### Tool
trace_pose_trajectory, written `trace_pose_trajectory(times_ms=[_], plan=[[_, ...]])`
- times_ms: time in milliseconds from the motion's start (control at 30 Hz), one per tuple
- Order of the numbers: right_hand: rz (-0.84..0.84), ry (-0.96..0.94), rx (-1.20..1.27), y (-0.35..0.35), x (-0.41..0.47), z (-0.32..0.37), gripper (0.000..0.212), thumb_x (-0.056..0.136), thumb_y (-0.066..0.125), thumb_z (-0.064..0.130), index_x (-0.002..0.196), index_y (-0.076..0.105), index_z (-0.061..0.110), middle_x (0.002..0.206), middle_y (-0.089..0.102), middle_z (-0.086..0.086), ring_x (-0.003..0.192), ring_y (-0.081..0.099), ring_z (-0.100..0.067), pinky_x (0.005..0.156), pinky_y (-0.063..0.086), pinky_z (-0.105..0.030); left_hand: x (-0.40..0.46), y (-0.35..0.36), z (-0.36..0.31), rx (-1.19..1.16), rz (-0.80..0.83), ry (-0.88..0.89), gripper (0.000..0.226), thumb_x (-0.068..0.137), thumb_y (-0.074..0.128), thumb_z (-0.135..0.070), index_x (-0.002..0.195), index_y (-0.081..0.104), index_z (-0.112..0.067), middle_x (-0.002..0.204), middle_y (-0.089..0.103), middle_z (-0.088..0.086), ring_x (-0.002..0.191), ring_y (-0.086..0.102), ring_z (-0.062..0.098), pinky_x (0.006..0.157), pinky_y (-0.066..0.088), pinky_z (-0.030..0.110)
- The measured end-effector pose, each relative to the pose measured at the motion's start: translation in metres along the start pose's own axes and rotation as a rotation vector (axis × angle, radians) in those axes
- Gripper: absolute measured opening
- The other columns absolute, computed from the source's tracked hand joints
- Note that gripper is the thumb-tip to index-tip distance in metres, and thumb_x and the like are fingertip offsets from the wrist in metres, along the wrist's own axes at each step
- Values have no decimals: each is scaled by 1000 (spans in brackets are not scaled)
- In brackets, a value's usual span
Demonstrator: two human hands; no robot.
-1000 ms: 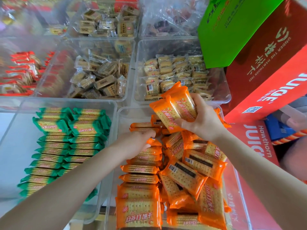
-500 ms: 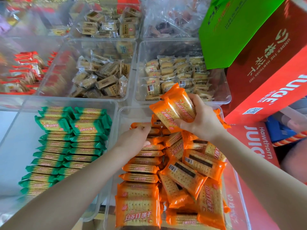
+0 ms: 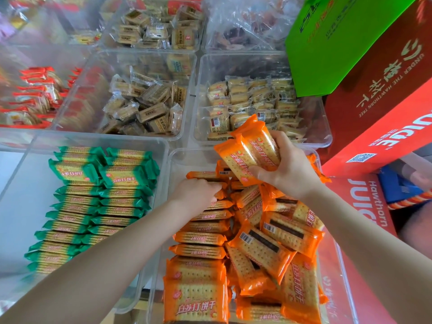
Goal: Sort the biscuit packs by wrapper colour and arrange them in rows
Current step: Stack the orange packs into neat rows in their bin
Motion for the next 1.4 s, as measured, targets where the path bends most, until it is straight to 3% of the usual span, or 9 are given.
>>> trace_pose_trajectory(times_ms=[167,267,467,600,700,833,967,1067,1400], plan=[[-2,-20,-24,2,2,0,70,71,79,22,128,42,11,98,55,9,80,56,-9,62,44,-9,-6,-6,-2,-22,-39,-120,42,96,39,-43,127,44,-15,123,50,7,106,54,25,74,44,33],[4,-35,-51,3,2,-1,71,70,79,23,129,41,10,100,56,5,81,58,-13,63,44,-13,-26,-2,-8,-30,114,-68,53,91,42,-55,128,42,-16,122,49,5,107,53,24,74,43,33],[27,-59,-169,9,2,-2,76,69,78,31,132,39,14,105,60,-6,89,60,-25,73,51,-38,-34,5,-9,17,85,-73,71,88,59,-34,144,18,-18,136,36,11,118,44,29,86,43,37],[34,-48,-208,8,1,-2,78,69,77,34,134,37,15,108,60,-8,93,59,-28,77,51,-43,-26,9,-4,-31,53,-150,91,87,61,-33,148,-2,-11,154,3,15,141,9,32,112,19,39],[23,-46,-179,8,1,0,77,69,78,31,132,39,13,108,61,-8,92,60,-28,77,51,-43,-18,9,1,-114,111,-153,106,80,70,-33,147,-8,-10,155,-10,15,143,-2,31,116,5,39],[9,-33,-175,9,2,1,77,68,78,30,133,39,14,111,60,-8,95,60,-28,78,51,-44,-9,8,4,-197,203,-84,131,62,76,-57,147,-12,-9,155,-4,11,143,-1,29,118,3,40],[-10,-47,-198,8,1,0,77,68,79,31,132,39,14,110,61,-8,93,61,-28,77,52,-45,0,6,6,-229,170,-114,125,56,67,-74,147,10,-9,149,15,10,137,16,30,115,11,40],[-12,-50,-200,7,0,1,76,68,79,31,132,40,13,110,61,-7,93,61,-27,76,52,-44,4,2,9,-245,188,-99,115,56,67,-74,143,24,-12,142,26,7,130,28,29,111,23,40],[27,-40,-300,10,1,2,76,68,76,38,131,39,16,108,61,-7,95,59,-30,80,50,-46,10,-4,9,-197,302,21,112,60,73,-63,147,16,-19,141,35,6,125,40,27,99,40,38]])
Point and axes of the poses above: each hand's wrist, its own x-axis towards the middle knuckle, its own y-axis out of the palm, z = x × y, the point moved 3 cm from there along x, towards the middle knuckle
